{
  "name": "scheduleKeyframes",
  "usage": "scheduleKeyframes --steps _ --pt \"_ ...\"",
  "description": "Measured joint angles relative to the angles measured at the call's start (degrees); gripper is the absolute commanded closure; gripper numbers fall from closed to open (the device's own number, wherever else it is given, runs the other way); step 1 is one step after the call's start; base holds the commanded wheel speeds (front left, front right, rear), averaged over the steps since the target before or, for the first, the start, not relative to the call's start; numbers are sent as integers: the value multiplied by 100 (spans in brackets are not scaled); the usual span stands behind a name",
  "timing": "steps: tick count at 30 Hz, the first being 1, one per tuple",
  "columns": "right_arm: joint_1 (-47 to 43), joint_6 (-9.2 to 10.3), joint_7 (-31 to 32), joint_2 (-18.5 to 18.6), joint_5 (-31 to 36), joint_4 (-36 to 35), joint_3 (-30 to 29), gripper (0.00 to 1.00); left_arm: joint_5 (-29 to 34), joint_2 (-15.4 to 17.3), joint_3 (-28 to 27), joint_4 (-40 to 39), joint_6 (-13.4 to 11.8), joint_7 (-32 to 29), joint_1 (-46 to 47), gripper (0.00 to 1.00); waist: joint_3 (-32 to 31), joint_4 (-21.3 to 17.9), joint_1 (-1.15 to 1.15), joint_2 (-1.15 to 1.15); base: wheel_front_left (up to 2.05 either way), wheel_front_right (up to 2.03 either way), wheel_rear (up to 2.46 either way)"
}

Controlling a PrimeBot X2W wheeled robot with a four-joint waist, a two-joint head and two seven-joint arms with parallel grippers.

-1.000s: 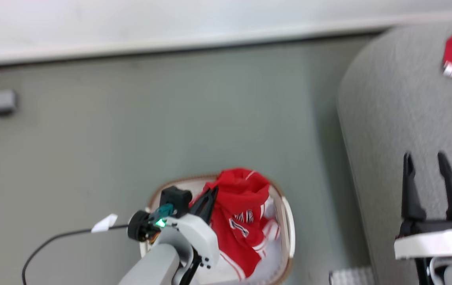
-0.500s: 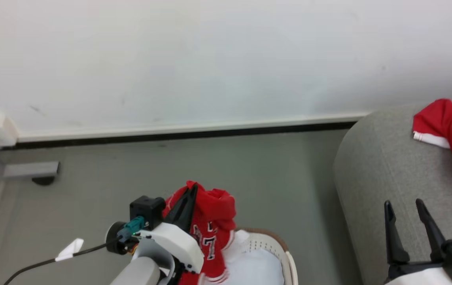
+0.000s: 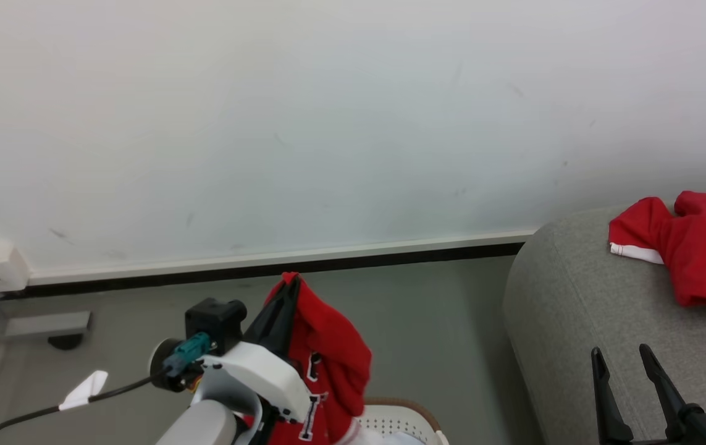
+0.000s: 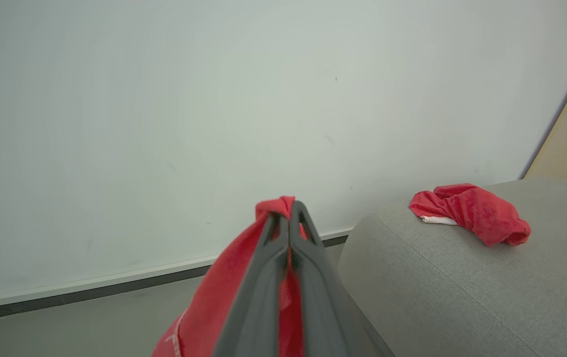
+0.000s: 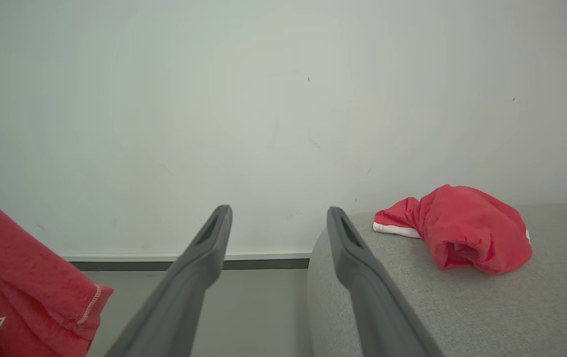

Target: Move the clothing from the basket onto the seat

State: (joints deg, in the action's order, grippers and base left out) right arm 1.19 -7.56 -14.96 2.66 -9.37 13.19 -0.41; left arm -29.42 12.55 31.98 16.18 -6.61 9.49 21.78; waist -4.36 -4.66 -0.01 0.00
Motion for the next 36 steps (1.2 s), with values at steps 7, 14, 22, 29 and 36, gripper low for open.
scheduleKeyframes --steps 7,14,22,29,36 --pt "-153 0 0 -1 0 -80 94 0 -1 93 23 -405 -110 -158 -97 100 -181 -44 0 0 0 0 0" --pt "-193 0 0 5 56 -293 416 0 4 141 100 -680 -135 -294 -112 100 -172 -71 0 0 0 0 0" --pt "187 0 136 637 -280 -424 1781 0 81 209 210 -998 -101 -450 97 100 -116 -32 1 0 0 0 0" --pt "1003 0 382 1198 -750 -274 3018 0 121 181 324 -1126 -48 -605 419 100 -85 114 1 0 0 0 0" --pt "1807 0 347 990 -886 401 4070 0 218 12 489 -1143 9 -688 727 100 -51 280 1 0 0 0 0"
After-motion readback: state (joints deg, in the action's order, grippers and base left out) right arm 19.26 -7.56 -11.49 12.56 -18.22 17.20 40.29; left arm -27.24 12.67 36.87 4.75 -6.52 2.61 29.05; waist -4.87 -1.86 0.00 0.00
